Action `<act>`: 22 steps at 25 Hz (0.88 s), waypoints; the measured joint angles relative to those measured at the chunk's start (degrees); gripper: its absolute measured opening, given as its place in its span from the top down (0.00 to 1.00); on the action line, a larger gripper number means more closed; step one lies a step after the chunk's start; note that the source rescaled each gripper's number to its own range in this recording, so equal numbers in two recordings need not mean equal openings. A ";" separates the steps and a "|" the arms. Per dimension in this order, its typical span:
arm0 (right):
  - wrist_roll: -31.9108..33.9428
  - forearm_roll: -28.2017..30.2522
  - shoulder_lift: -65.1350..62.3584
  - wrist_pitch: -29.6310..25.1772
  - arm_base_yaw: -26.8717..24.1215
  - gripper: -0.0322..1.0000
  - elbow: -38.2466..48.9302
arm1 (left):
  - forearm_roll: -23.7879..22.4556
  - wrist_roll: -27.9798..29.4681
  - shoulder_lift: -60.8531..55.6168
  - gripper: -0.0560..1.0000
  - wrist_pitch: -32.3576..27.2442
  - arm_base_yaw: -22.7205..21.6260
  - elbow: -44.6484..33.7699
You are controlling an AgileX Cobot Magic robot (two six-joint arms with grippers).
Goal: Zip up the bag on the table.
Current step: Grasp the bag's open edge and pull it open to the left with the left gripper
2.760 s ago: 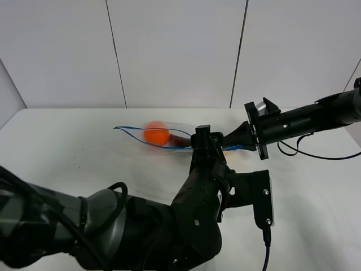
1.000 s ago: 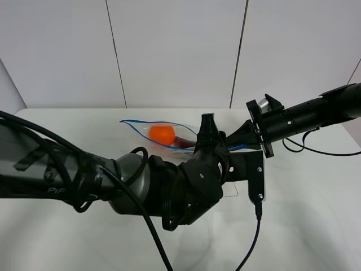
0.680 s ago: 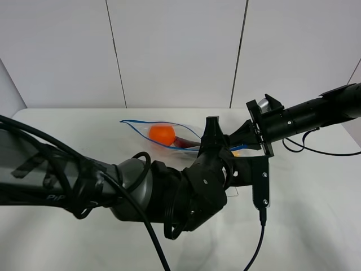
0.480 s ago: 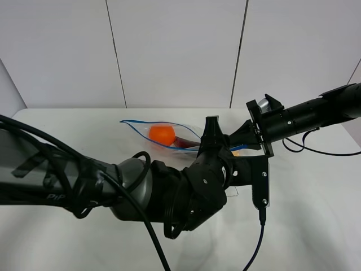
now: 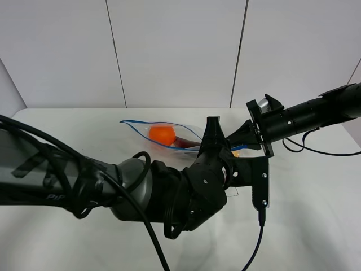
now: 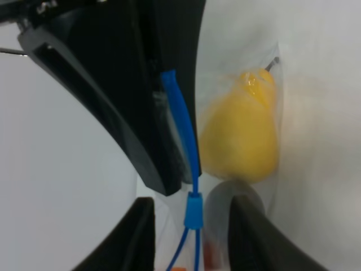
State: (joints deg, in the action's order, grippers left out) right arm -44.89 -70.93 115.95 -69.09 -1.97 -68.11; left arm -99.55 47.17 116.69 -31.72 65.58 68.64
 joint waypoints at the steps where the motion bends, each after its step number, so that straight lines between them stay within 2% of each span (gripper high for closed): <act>1: 0.00 0.00 0.00 0.00 0.00 0.97 0.00 | 0.00 0.00 0.00 0.66 0.00 0.00 0.00; 17: 0.00 0.00 0.00 0.00 0.00 0.97 0.00 | 0.00 -0.02 0.00 0.66 0.83 0.00 0.00; 22: 0.00 0.00 0.00 0.00 0.00 0.97 0.00 | 0.00 -0.02 0.00 0.69 0.83 0.00 0.00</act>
State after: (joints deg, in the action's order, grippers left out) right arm -44.89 -70.93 115.95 -69.09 -1.97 -68.11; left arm -99.55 47.14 116.69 -30.90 65.58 68.64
